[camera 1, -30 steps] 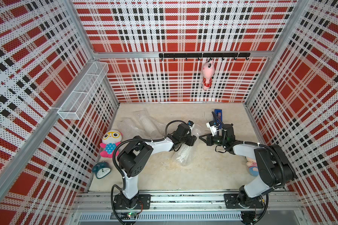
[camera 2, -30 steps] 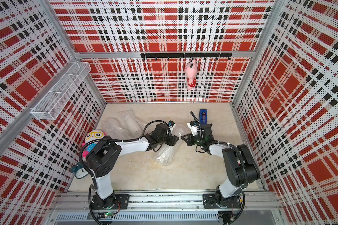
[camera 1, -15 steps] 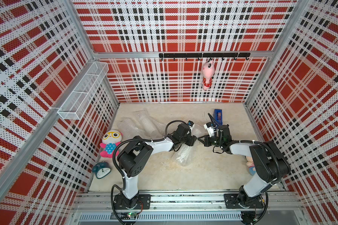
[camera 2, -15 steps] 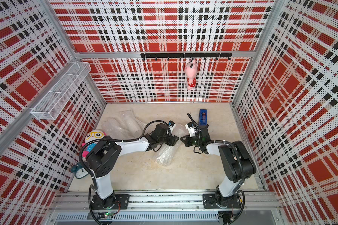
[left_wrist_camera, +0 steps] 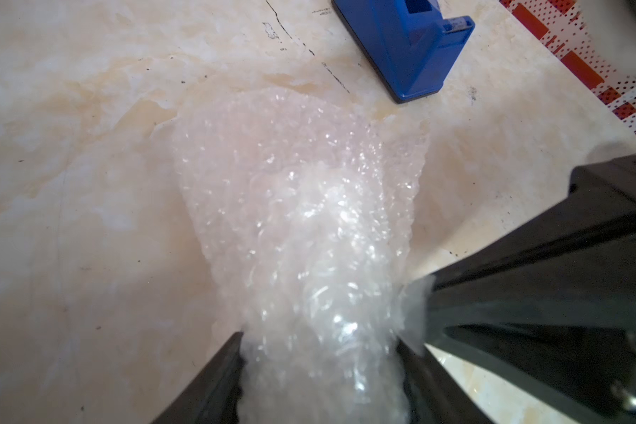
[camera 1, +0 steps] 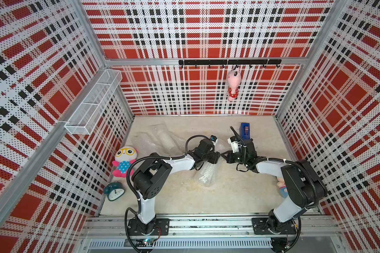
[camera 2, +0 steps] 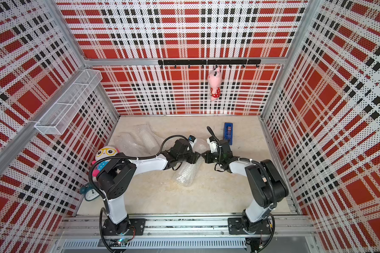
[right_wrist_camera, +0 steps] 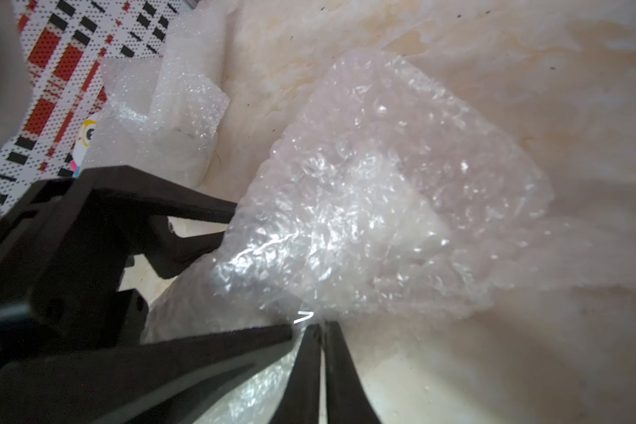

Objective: Wrap vases in bubble wrap
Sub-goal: Stick the tape on the bubble wrap.

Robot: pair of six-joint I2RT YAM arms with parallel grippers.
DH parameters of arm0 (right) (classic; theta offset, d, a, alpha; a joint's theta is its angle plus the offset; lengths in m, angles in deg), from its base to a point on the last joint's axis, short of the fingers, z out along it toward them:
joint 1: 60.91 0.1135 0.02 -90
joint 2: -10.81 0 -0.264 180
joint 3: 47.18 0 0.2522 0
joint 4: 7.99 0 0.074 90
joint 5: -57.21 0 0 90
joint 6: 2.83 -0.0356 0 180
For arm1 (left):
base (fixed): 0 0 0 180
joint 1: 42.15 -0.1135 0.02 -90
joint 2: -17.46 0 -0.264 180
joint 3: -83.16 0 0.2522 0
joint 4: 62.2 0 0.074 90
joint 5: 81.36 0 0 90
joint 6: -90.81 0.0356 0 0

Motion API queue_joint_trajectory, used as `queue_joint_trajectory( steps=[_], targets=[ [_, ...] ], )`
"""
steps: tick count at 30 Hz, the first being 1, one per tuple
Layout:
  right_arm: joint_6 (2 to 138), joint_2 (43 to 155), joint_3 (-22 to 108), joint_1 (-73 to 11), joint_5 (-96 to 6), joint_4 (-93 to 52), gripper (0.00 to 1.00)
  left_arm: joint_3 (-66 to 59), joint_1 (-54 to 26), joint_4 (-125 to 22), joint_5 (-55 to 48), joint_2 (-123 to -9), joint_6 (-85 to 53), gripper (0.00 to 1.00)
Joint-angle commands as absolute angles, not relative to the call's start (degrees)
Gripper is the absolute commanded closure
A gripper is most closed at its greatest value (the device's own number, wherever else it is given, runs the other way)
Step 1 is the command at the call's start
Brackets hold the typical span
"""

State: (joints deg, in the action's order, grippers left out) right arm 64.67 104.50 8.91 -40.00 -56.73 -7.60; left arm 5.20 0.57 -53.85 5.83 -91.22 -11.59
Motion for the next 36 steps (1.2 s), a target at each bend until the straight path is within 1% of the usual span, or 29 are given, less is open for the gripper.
queue_joint_trajectory(
  steps=[1,5,6,12,15,17,26,30,31,34,36],
  targets=[
    [65.2,103.5,9.6,-39.8,-49.1,-9.7,0.83,6.9,1.8,-48.2,2.1,-91.3,-11.3,0.35],
    [65.8,102.4,8.4,-39.5,-51.3,-8.5,0.70,7.0,1.6,-48.3,2.3,-91.3,-11.4,0.35],
    [65.9,101.9,8.0,-39.5,-52.0,-8.0,0.68,6.9,1.5,-48.3,2.4,-91.3,-11.4,0.35],
    [66.9,100.4,6.7,-39.5,-49.1,-9.7,0.65,7.1,1.3,-48.3,2.7,-91.3,-11.6,0.35],
    [66.6,99.8,5.3,-39.5,-50.3,-8.8,0.60,7.0,1.2,-48.3,2.7,-91.3,-11.8,0.35],
    [66.3,100.1,4.7,-39.6,-51.5,-8.2,0.58,6.9,1.2,-48.3,2.9,-91.3,-12.0,0.35],
    [66.4,100.4,2.2,-39.5,-51.1,-7.3,0.57,6.5,0.9,-48.2,2.4,-91.3,-12.0,0.35],
    [66.3,100.1,4.0,-39.5,-50.1,-8.3,0.56,6.4,0.9,-48.2,2.3,-91.3,-12.0,0.35],
    [66.1,99.6,4.6,-39.5,-49.7,-8.8,0.54,6.5,0.9,-48.2,2.3,-91.2,-12.0,0.35],
    [64.4,97.9,6.1,-39.5,-48.5,-8.8,0.43,6.7,1.0,-48.1,2.2,-91.0,-11.8,0.35],
    [62.8,98.4,7.3,-39.5,-48.2,-9.1,0.40,6.7,1.0,-48.2,2.1,-91.1,-11.9,0.35]
  ],
)
